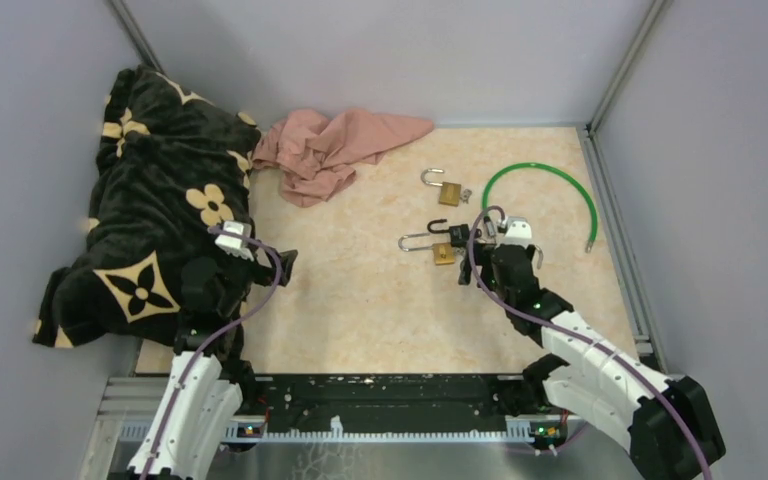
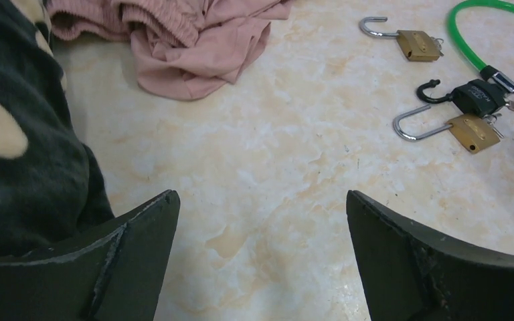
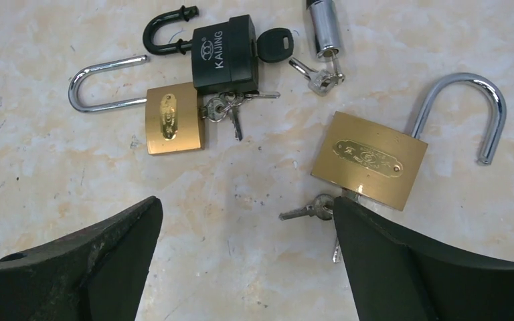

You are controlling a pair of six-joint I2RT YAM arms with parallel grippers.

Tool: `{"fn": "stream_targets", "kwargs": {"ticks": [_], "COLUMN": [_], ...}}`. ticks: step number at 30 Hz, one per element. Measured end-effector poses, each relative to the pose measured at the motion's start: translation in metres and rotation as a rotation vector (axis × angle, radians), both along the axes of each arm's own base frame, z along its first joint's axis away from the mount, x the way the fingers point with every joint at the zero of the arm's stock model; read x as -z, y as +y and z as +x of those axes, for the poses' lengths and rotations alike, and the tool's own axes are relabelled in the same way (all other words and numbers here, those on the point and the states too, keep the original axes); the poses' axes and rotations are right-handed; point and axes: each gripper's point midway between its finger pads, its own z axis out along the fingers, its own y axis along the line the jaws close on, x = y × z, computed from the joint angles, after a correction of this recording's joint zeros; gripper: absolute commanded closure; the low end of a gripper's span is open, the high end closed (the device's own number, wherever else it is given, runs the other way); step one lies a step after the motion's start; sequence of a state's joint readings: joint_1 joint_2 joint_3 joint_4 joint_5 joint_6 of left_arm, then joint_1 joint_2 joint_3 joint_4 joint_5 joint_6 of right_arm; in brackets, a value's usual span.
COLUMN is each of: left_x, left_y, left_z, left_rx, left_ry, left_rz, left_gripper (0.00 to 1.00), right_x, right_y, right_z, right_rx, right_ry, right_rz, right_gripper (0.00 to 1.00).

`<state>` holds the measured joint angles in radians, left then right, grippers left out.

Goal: Lock with the key
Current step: Pick up the lock from the center of the board.

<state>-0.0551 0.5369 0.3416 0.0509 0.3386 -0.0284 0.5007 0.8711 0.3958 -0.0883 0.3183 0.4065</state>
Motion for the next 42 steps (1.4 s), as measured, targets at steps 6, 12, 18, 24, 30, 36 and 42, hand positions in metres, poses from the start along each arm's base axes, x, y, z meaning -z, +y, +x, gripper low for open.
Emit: {"fn": "stream_targets", "kwargs": {"ticks": [6,12,18,24,30,36,42], "left_x": [0.022,-0.004,-0.018,-0.024,-0.019,-0.021,-0.021], "left_y": [0.0,-0.003,-0.003,-0.005,-0.007,-0.008,-0.01], "left_z": [-0.002,-0.003,-0.011,-0.015,-0.017,-0.018,-0.019], "left_rx": [-0.041,-0.04,-0.045,-0.03,-0.016,-0.009,0.0], "left_ry": [-0.009,-0.092,-0.144,-0.17,-0.158,-0.165,-0.165], "left_rz": [-0.107,-0.186,-0.252,-0.272,-0.282,-0.283,-0.283], "left_gripper": [0.01,0.01,0.01,0.01,0.01,0.01,0.01], "right_x": [-0.019,-0.067,-0.072,-0.09,-0.021,0.049,0.059], "right_y": [-0.01,0.004,0.028,0.054,0.076,0.07,0.076], "right_z": [0.005,0.009,0.001,0.049,0.07,0.062,0.068], "right_rx": [0.098,0.029,-0.151,-0.144,-0.137,-0.129,-0.139], "right_ry": [-0.073,-0.338,-0.382,-0.101,0.233,0.5,0.537], "right_rz": [0.055,0.22,0.232,0.087,-0.107,-0.271,-0.287], "right_gripper": [0.02,0.02,0.26,0.32,0.36,0.4,0.43]}}
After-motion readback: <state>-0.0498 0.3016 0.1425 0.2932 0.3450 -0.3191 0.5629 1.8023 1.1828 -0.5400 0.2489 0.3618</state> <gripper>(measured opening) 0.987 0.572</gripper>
